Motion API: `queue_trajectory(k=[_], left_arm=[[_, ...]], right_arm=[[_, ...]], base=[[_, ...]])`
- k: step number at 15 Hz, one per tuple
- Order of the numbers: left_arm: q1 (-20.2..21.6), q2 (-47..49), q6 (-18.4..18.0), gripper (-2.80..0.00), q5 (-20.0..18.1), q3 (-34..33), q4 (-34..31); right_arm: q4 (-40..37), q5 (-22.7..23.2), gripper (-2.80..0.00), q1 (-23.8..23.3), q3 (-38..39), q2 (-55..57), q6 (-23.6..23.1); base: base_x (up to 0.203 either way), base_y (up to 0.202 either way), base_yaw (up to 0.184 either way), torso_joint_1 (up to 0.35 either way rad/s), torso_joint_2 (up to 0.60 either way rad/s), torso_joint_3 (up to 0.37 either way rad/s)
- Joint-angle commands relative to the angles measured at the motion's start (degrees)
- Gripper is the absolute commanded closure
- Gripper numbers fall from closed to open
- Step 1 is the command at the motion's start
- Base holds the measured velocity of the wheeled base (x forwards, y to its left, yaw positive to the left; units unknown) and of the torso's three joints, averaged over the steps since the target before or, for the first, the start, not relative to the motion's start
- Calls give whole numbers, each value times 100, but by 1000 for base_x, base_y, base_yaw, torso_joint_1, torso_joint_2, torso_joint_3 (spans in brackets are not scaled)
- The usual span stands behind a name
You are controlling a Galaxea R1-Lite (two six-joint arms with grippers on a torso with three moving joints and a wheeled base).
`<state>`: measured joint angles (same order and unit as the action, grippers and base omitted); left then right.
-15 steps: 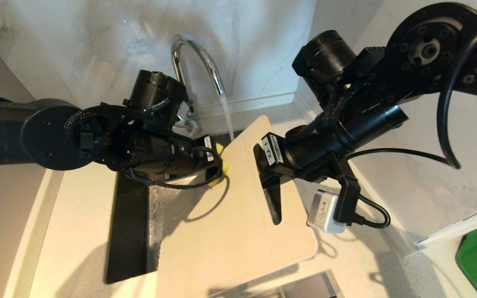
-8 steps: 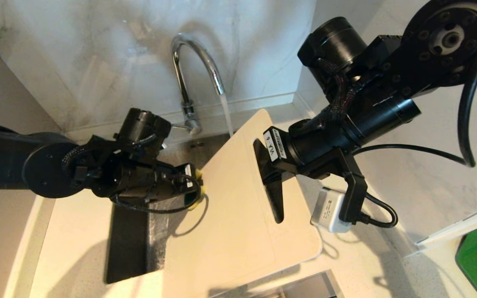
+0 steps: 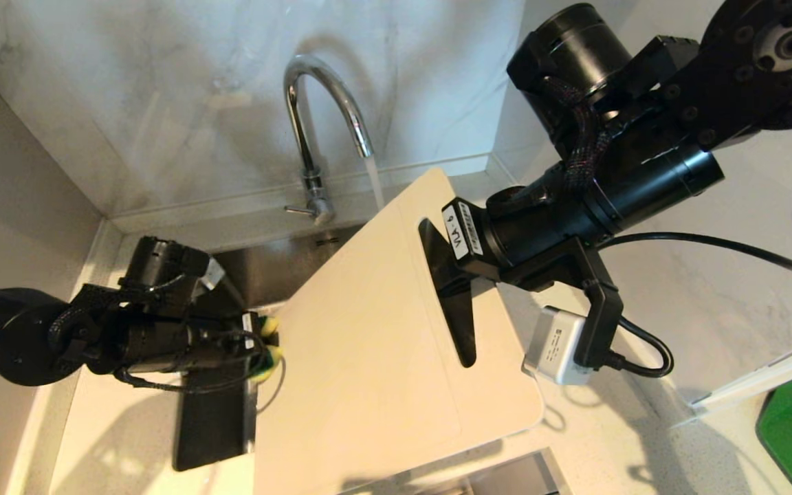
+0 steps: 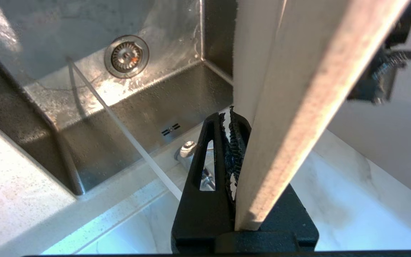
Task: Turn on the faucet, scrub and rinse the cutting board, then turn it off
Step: Scrub the cutting board underwater
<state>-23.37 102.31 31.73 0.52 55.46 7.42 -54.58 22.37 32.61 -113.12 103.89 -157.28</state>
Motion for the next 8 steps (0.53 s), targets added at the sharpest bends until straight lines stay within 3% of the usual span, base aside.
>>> queue_trajectory(k=[1,5,8], left_arm=[[423,-158,-111,0,-102,-308,126],[638,-403,-274,0,-221,-499,252],[633,-1039,-272,0,-233,-56,-2]], right_arm=[[-44,-5,0,0,0,-50,-85],[-39,-5,0,0,18,-88,-85],[-35,-5,0,0,53,-132,-85]], base=[[0,0,0,0,0,0],[0,0,0,0,0,0],[0,0,0,0,0,0]])
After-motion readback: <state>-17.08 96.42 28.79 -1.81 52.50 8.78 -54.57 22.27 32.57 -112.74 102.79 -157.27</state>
